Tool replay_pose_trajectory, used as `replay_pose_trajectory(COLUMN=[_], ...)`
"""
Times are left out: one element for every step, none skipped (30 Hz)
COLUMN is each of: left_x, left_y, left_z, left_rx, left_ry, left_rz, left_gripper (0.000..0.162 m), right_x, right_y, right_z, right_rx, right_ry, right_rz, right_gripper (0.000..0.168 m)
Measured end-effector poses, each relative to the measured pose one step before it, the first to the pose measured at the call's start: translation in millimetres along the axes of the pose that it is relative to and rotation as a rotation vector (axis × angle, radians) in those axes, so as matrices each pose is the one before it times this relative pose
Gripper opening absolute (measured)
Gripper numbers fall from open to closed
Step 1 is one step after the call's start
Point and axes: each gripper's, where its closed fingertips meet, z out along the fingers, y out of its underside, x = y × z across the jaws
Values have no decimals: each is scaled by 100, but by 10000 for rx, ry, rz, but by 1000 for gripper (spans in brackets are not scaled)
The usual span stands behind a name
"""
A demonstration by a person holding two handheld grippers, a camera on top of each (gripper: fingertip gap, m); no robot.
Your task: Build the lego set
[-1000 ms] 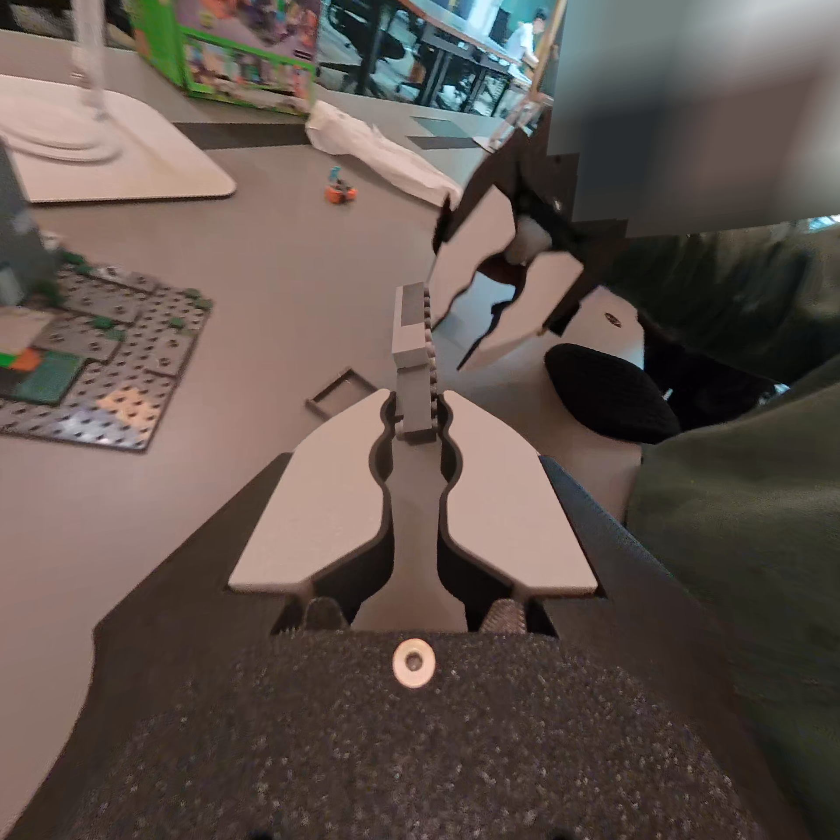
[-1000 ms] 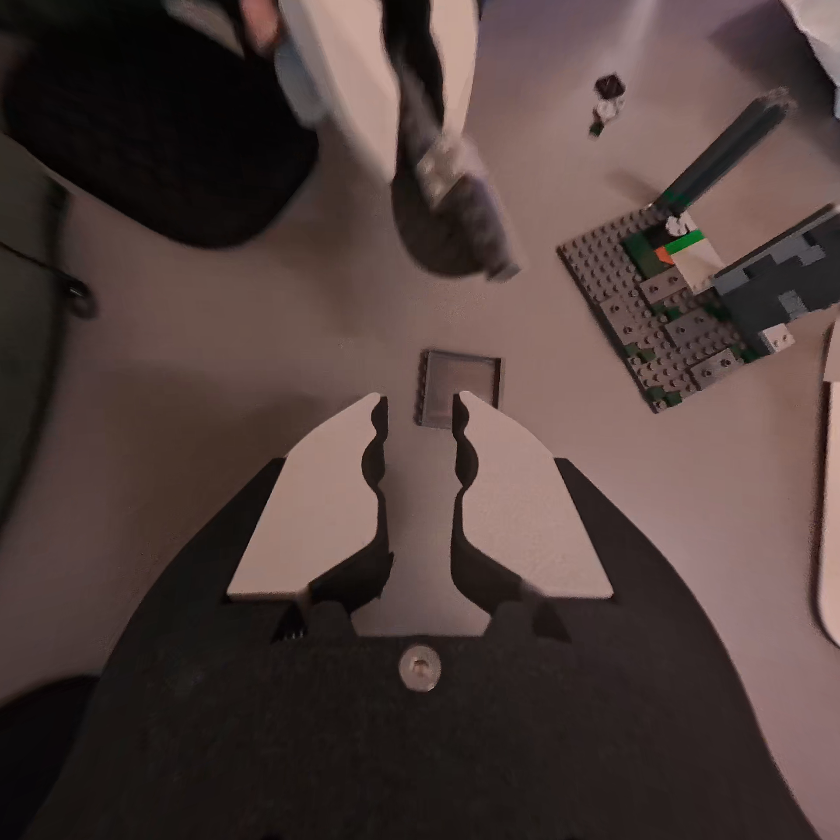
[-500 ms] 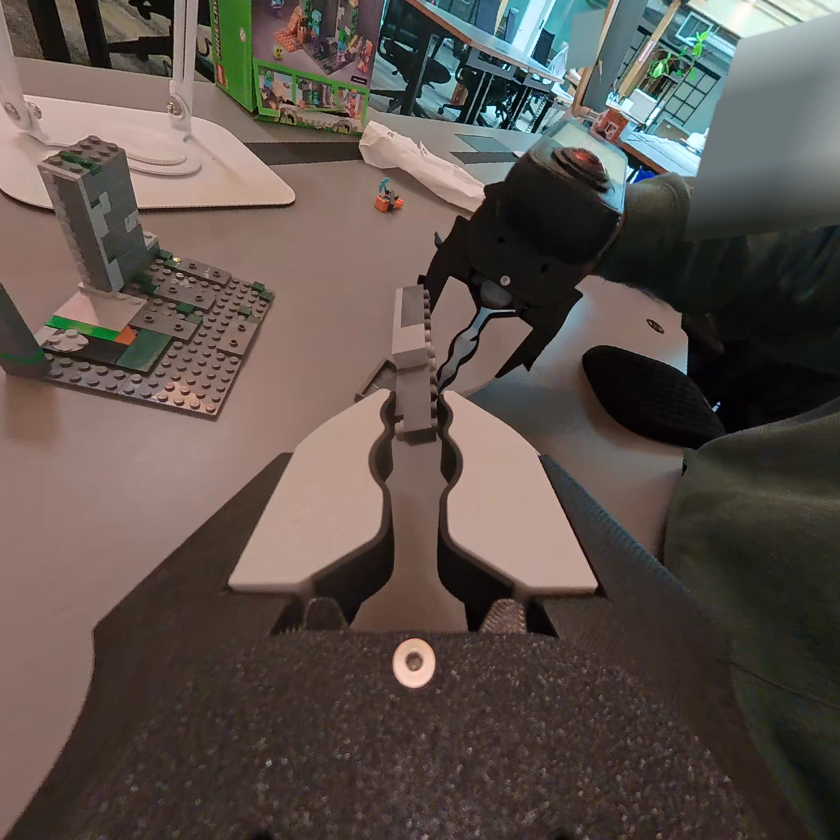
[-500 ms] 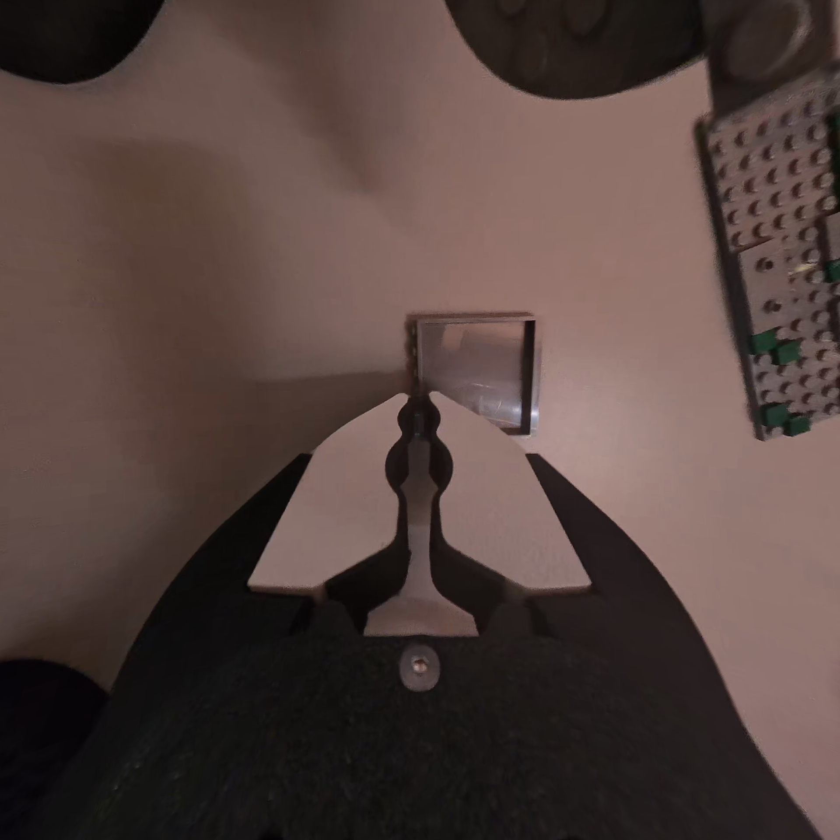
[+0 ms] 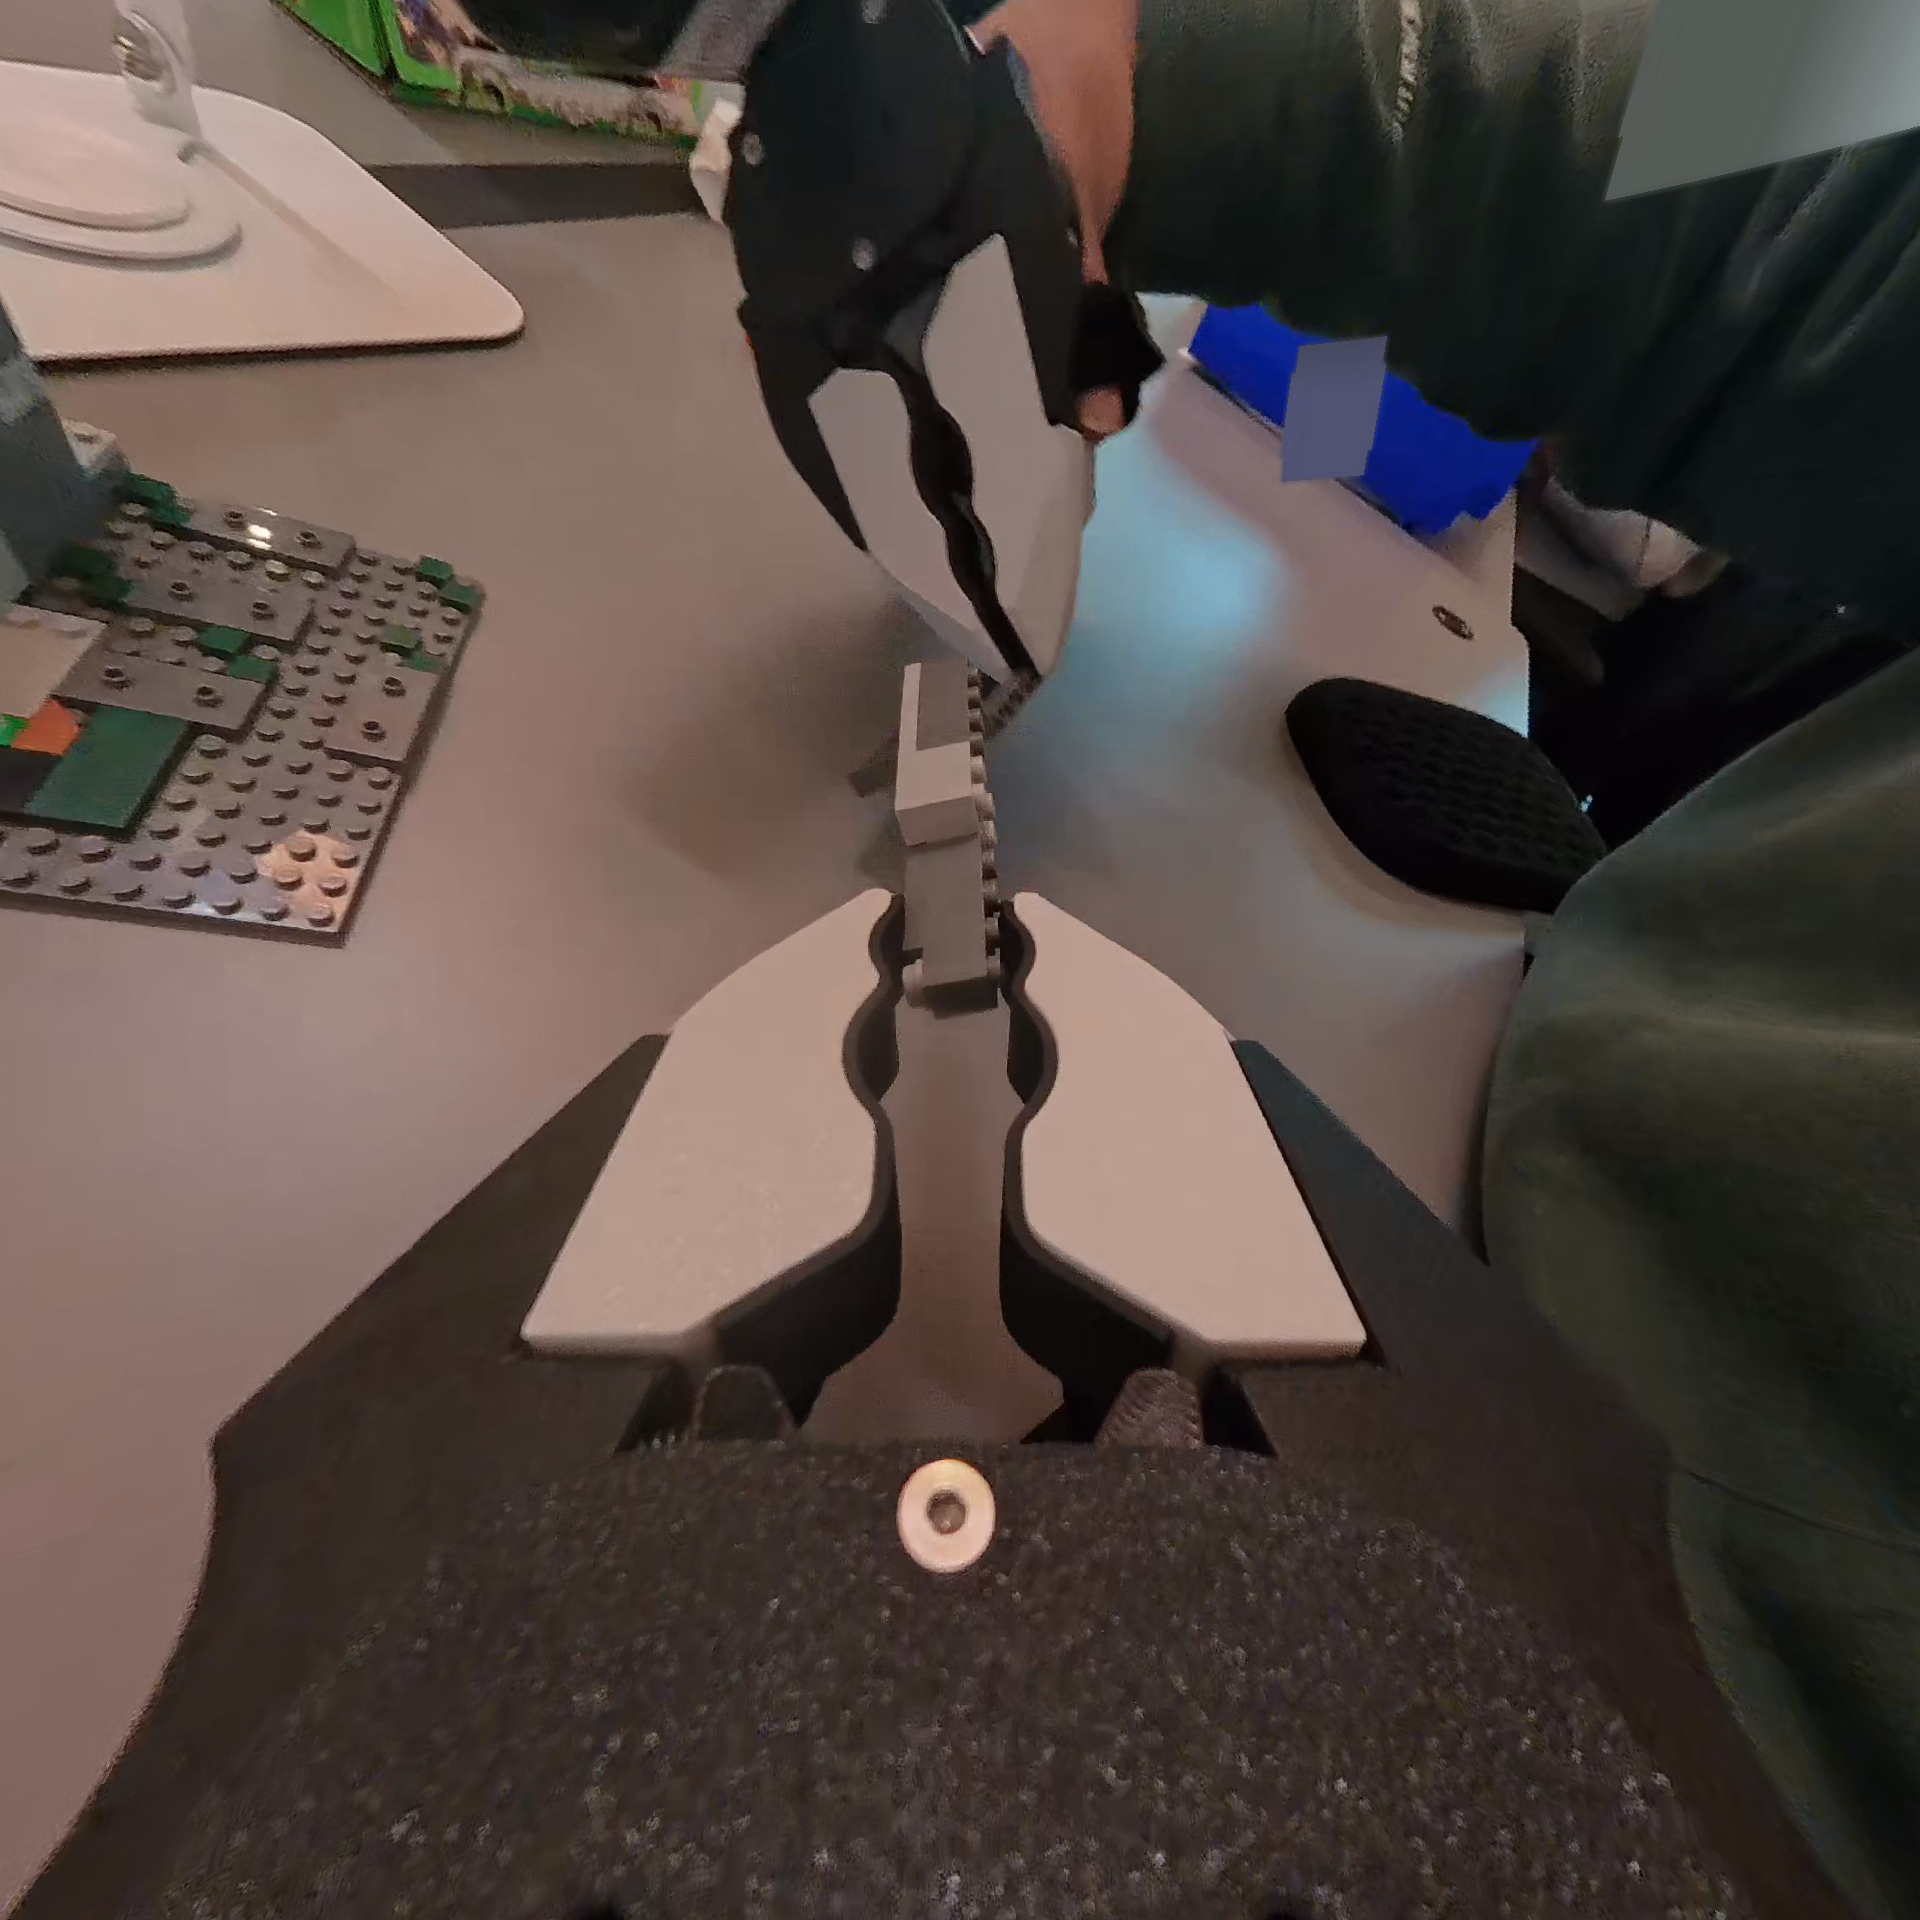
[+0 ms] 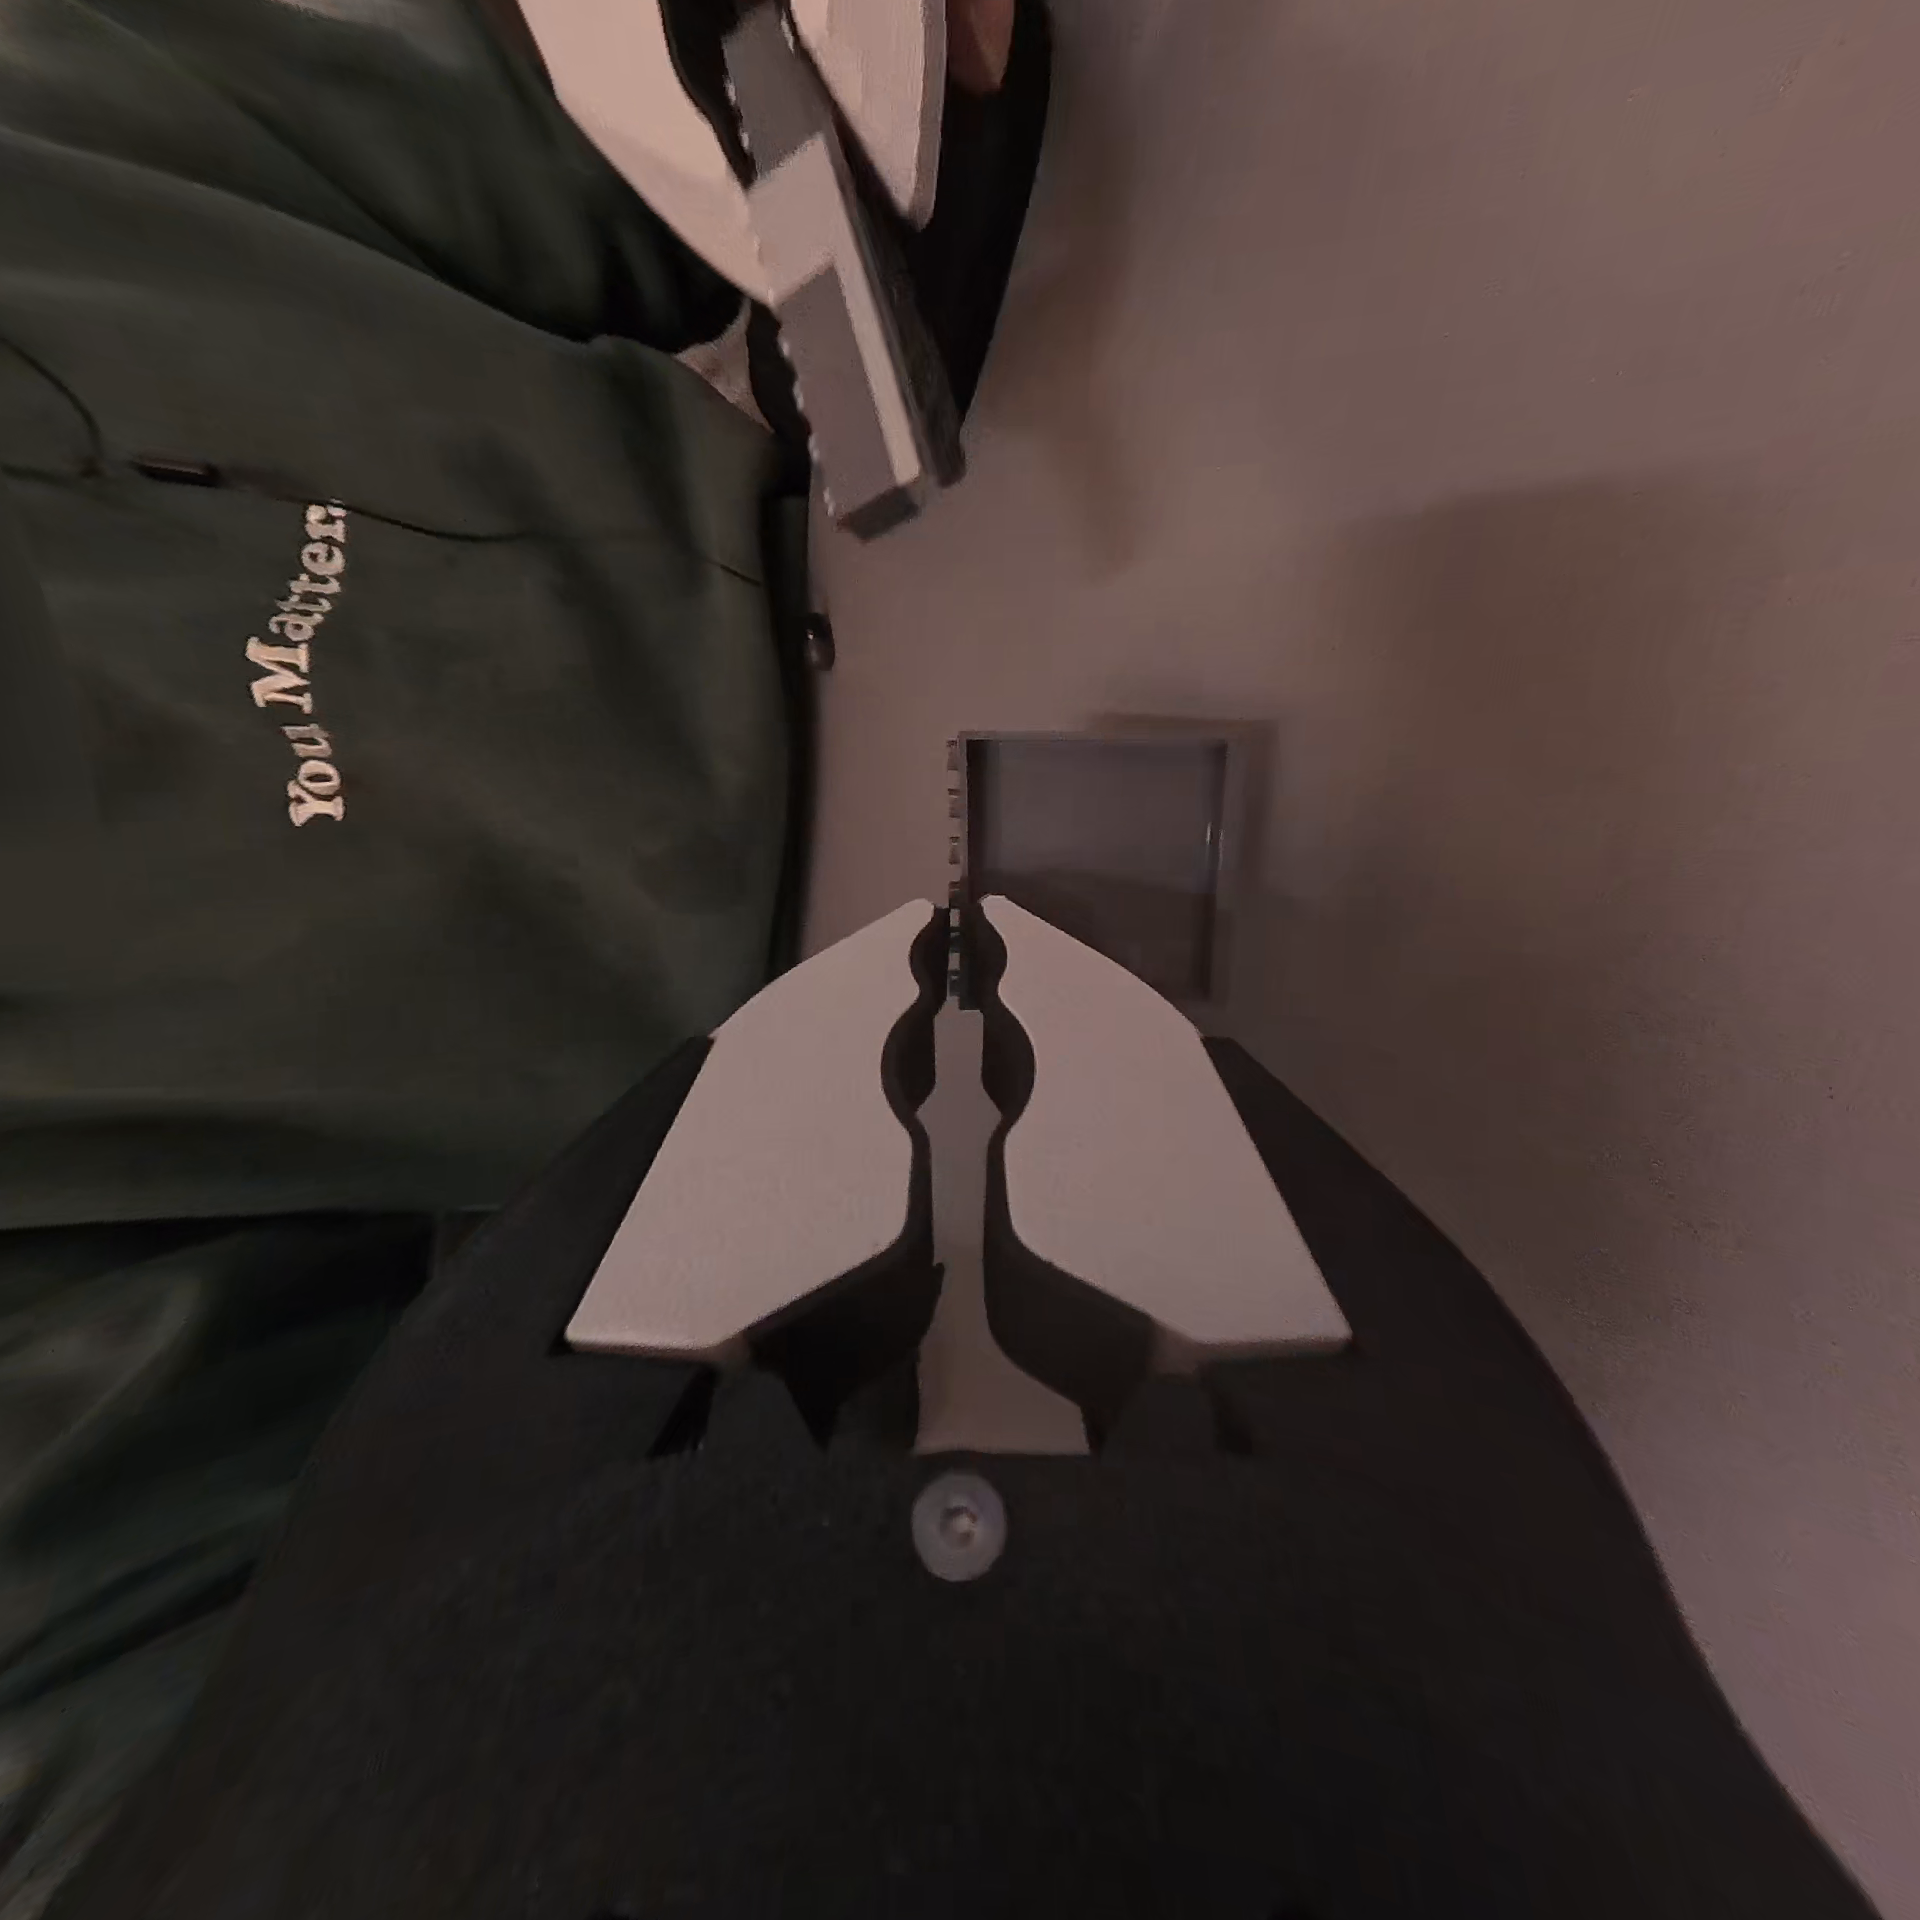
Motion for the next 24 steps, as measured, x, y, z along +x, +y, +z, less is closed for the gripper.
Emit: replay_pose_trajectory(left_x=[75,60,72,53,24,-21,-51,-45,-28,-15,-29,-26,-27,-29,-31,-58,-66,-30,-74,-62,-11,1,-29,-59], left_y=[246,217,184,137,71,57,58,45,34,34,15,5,-18,-25,-4,-7,-1,29,1,-49,-63,-50,-67,-84], left_z=[224,207,205,187,143,116,91,77,59,38,11,-1,-7,4,17,25,50,63,48,19,-2,-28,-54,-100], left_rx=[-151,-122,-103,-72,-38,-34,-32,-12,-6,-6,7,7,16,20,8,4,0,-32,-15,14,25,29,52,63], left_ry=[17,23,58,67,52,36,25,23,37,27,16,23,22,20,15,-1,7,26,-8,-22,0,5,-27,-47], left_rz=[49,32,-1,-29,-33,-31,-33,-46,-47,-39,-27,-30,-40,-37,-30,-29,-33,-34,-17,9,6,10,10,10], left_gripper=[16,16,16,16,16,16,16,16,16,16,16,16,16,16,16,16,16,16,16,16,16,16,16,16], right_x=[379,398,298,215,239,248,232,223,179,253,299,312,221,138,79,109,160,57,-10,33,104,-39,-273,-97], right_y=[-108,-72,-67,-66,-56,-70,-48,-34,-9,-1,21,7,-8,-39,-55,-70,-87,-104,-130,-174,-124,-127,-285,-185], right_z=[-163,-193,-221,-255,-265,-282,-274,-269,-259,-240,-236,-224,-212,-178,-141,-119,-89,-58,-23,24,60,115,145,164], right_rx=[129,96,82,83,67,54,35,14,4,-8,-26,-21,7,18,29,34,36,52,69,108,70,76,195,82], right_ry=[-88,-46,-74,-75,-25,-14,-25,-26,-35,2,46,62,40,32,48,140,238,240,295,436,612,636,606,817], right_rz=[53,70,40,-10,15,54,73,55,16,27,46,9,-33,-39,-63,-94,-121,-143,-201,-302,-375,-497,-500,-418], right_gripper=[3,3,3,3,3,3,5,6,7,8,8,8,8,8,8,8,8,8,8,8,7,8,8,8])
